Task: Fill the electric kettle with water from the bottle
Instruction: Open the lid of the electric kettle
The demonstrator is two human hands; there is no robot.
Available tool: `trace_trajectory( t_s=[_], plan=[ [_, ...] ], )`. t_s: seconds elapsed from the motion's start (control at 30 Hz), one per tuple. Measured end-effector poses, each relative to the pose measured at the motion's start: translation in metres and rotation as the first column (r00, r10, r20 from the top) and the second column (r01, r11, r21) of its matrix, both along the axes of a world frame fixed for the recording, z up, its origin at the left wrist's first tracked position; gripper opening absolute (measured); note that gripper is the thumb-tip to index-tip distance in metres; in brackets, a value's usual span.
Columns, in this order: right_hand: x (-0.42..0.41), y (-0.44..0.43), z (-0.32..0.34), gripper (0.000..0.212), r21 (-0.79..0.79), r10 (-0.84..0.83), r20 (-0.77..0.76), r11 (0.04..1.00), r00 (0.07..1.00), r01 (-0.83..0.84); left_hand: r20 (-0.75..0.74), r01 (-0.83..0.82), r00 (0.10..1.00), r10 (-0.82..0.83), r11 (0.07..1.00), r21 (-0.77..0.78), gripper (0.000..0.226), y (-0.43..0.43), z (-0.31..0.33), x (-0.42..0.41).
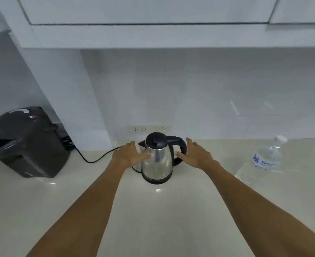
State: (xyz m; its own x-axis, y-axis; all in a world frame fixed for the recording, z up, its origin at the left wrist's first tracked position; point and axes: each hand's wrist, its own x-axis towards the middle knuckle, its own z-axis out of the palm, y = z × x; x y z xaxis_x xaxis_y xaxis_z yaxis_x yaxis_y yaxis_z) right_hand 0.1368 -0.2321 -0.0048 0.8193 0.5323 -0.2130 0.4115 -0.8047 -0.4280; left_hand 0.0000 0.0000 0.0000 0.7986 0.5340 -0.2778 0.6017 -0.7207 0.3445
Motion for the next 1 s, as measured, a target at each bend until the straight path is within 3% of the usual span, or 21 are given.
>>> trace_trajectory(
  t_s=[0.07, 0.13, 0.23, 0.43, 0.67, 1.0],
  plan=[
    [0.017, 0.001, -0.013, 0.099, 0.048, -0.025, -0.095, 0.998, 0.995, 0.029, 0.066, -0.04, 0.997, 0.051, 0.987, -0.154, 0.123, 0.004, -0.012, 0.013],
    [0.025, 0.0, -0.026, 0.101, 0.153, -0.004, -0.198, 0.988, 0.98, 0.035, 0.144, -0.084, 0.98, 0.137, 0.942, -0.326, 0.109, 0.006, -0.026, 0.017],
    [0.033, 0.0, -0.041, 0.075, 0.284, 0.064, -0.271, 0.959, 0.96, 0.016, 0.213, -0.077, 0.957, 0.197, 0.88, -0.469, 0.097, 0.008, -0.045, 0.019],
    [0.041, 0.003, -0.056, 0.052, 0.394, 0.069, -0.308, 0.917, 0.949, 0.061, 0.283, -0.043, 0.932, 0.227, 0.843, -0.536, 0.089, 0.013, -0.061, 0.019],
    [0.045, 0.013, -0.065, 0.027, 0.407, 0.013, -0.183, 0.911, 0.983, 0.064, 0.309, -0.032, 0.923, 0.23, 0.845, -0.534, 0.079, 0.013, -0.058, 0.02],
    [0.034, 0.012, -0.044, 0.025, 0.421, -0.005, -0.132, 0.905, 0.991, 0.061, 0.393, 0.026, 0.892, 0.224, 0.842, -0.539, 0.077, 0.013, -0.045, 0.014]
  ],
)
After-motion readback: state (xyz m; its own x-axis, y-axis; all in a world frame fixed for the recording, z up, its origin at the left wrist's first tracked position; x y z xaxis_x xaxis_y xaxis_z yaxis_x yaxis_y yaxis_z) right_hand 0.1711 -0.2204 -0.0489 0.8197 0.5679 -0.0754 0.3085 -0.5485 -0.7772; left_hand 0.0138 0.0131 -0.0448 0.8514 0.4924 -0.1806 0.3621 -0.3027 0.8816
